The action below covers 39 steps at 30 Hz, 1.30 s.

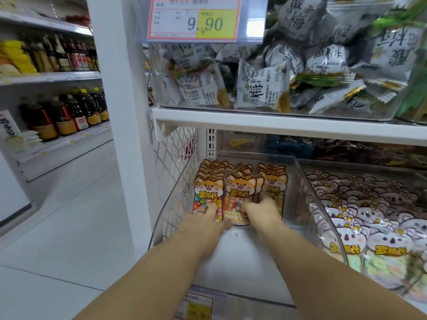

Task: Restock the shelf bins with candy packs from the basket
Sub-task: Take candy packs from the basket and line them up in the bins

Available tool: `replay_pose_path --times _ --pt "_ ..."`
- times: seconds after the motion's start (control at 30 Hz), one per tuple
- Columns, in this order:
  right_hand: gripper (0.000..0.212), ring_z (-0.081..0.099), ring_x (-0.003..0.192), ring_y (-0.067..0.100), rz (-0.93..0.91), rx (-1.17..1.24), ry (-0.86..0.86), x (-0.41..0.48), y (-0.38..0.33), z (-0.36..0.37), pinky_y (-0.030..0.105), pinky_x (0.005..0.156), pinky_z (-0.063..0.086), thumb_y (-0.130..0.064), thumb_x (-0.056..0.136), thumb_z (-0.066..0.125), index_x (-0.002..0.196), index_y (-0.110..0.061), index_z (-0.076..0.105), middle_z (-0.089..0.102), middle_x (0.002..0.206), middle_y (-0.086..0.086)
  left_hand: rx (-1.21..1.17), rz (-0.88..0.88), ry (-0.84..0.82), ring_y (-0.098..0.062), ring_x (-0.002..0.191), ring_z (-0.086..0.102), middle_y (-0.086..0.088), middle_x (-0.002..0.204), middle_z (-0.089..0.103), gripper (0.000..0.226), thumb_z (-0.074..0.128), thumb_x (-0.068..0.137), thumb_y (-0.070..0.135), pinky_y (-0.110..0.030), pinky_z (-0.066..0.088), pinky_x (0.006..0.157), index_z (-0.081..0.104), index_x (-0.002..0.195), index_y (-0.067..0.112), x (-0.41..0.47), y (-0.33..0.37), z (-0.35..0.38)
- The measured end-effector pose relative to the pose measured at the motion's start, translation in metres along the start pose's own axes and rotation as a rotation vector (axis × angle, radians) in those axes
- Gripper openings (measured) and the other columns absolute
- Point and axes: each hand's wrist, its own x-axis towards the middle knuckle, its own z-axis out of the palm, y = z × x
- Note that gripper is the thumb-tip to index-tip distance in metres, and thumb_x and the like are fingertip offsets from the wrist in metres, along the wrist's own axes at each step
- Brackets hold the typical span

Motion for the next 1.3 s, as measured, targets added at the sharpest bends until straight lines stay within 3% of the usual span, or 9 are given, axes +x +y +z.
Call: replay_pose_path --times 0.17,0.47,0.63,0.77,0.9,0.97,1.1,1.2,1.3 --pt "0.036 0.057 0.11 0.034 -0.02 -0.131 0.101 0.007 0.006 -0.001 0.029 0.084 0.041 -0.007 0.089 0.06 0.124 -0.006 0.052 0.062 0.119 0.013 0.023 -0.01 -0.033 -0.039 0.14 0.03 -0.016 0.154 0.016 0.059 0.04 0.103 0.017 -0.048 0.033 0.11 0.025 0.155 0.043 0.0 0.001 0.001" --pt "0.032 0.059 0.104 0.03 -0.018 -0.264 0.117 0.005 0.006 -0.011 0.035 0.09 0.048 -0.022 0.085 0.068 0.116 -0.017 0.062 0.067 0.108 0.004 0.009 -0.013 -0.064 -0.042 0.128 0.045 -0.015 0.151 0.024 0.055 0.041 0.103 0.023 -0.047 0.043 0.105 0.03 0.153 0.042 0.004 0.0 0.004" --pt "0.036 0.063 0.104 0.029 -0.032 -0.15 0.087 0.0 0.007 -0.006 0.044 0.096 0.051 -0.029 0.074 0.08 0.105 -0.024 0.062 0.07 0.107 0.001 -0.082 -0.094 0.122 -0.035 0.105 0.064 -0.01 0.128 0.056 0.036 0.049 0.098 0.011 -0.043 0.054 0.085 0.053 0.131 0.021 0.006 -0.002 -0.015" --pt "0.03 0.059 0.093 0.024 -0.043 -0.099 0.112 0.001 0.01 -0.009 0.034 0.083 0.048 -0.028 0.078 0.081 0.098 -0.023 0.06 0.065 0.096 -0.001 -0.159 -0.238 0.437 -0.033 0.091 0.068 -0.01 0.151 0.022 0.069 0.064 0.086 0.005 -0.042 0.056 0.068 0.031 0.145 0.019 0.023 -0.017 -0.025" --pt "0.022 0.058 0.084 0.022 -0.033 -0.131 0.155 -0.001 0.01 -0.01 0.03 0.074 0.044 -0.024 0.079 0.079 0.088 -0.014 0.062 0.065 0.085 -0.003 -0.197 -0.212 0.391 -0.031 0.101 0.069 -0.003 0.166 -0.003 0.111 0.07 0.083 0.006 -0.041 0.059 0.072 -0.007 0.159 0.028 0.048 -0.025 -0.014" --pt "0.02 0.061 0.084 0.025 -0.011 -0.147 0.186 -0.001 0.01 -0.011 0.033 0.074 0.049 -0.024 0.077 0.081 0.083 -0.014 0.064 0.067 0.083 0.0 -0.188 -0.239 0.388 -0.032 0.102 0.068 -0.007 0.164 0.005 0.109 0.075 0.082 0.009 -0.041 0.058 0.073 -0.001 0.16 0.022 0.054 -0.027 -0.012" --pt "0.02 0.059 0.085 0.025 0.022 -0.104 0.184 -0.001 0.01 -0.013 0.033 0.078 0.05 -0.017 0.079 0.08 0.079 -0.02 0.06 0.059 0.076 -0.005 -0.121 -0.264 0.441 -0.03 0.092 0.069 -0.012 0.154 0.017 0.075 0.071 0.085 0.012 -0.037 0.052 0.065 0.03 0.147 0.013 0.043 -0.023 -0.016" --pt "0.017 0.06 0.09 0.027 0.055 -0.081 0.203 0.0 0.01 -0.011 0.036 0.083 0.053 -0.01 0.08 0.076 0.093 -0.017 0.067 0.063 0.085 0.0 -0.15 -0.273 0.463 -0.029 0.089 0.068 -0.009 0.151 0.017 0.065 0.068 0.089 0.013 -0.036 0.046 0.061 0.033 0.143 0.016 0.035 -0.019 -0.011" --pt "0.027 0.062 0.098 0.03 0.079 -0.077 0.208 -0.002 0.007 -0.005 0.041 0.088 0.055 -0.009 0.08 0.072 0.106 -0.017 0.071 0.066 0.093 0.003 -0.173 -0.276 0.476 -0.03 0.088 0.069 -0.006 0.151 0.018 0.074 0.065 0.087 0.006 -0.041 0.055 0.064 0.025 0.148 0.017 0.034 -0.018 -0.006"
